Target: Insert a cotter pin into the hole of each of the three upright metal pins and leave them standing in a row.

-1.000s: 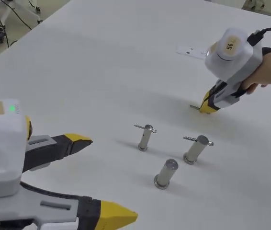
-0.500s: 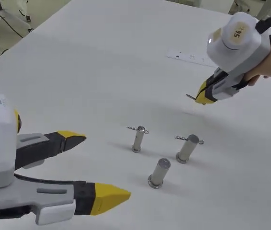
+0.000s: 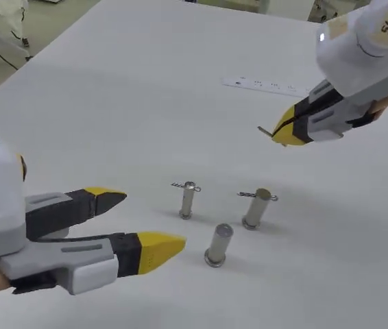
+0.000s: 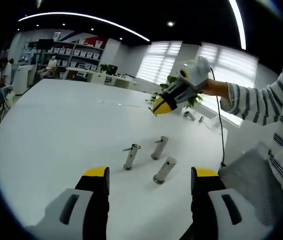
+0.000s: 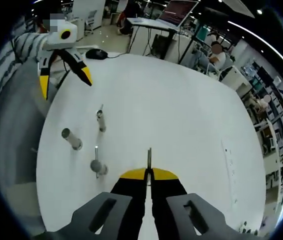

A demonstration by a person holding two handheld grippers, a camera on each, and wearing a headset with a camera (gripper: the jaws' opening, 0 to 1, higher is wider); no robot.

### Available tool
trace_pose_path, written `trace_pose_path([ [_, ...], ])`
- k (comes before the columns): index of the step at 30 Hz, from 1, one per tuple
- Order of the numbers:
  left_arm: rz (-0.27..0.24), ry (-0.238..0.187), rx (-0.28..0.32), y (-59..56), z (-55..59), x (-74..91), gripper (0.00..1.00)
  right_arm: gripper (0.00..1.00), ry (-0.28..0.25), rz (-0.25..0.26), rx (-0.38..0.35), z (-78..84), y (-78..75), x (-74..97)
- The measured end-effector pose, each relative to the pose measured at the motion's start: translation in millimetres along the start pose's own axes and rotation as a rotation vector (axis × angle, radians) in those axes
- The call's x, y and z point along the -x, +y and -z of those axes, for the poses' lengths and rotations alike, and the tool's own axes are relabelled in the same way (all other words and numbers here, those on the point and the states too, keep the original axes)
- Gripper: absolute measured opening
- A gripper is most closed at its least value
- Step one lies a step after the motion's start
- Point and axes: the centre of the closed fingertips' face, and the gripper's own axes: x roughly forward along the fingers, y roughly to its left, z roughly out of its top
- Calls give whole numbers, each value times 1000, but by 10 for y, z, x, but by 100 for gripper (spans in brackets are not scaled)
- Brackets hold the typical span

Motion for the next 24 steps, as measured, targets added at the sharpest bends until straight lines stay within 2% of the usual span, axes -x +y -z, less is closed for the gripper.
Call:
trace_pose_path([
  [5,24,12,4,-49,-42,-77,62,2,-53,7,4,-152,226,133],
  [6,27,13,4,-56,-50,-88,61,2,-64,21,11,-183,267,160],
  [7,34,13,7,-70,-67,-104,61,2,-69,43,22,-204,283,179],
  [13,61,41,10,-131,-100,-179,55,2,-91,72,55,-269,520,270],
  [18,77,65,12,-168,-120,-234,49,2,-127,89,58,-365,687,354],
  [22,94,78,49,-206,-164,-288,46,2,-180,101,32,-442,808,389],
  [24,98,82,52,-218,-175,-308,44,2,-186,109,30,-451,869,391],
])
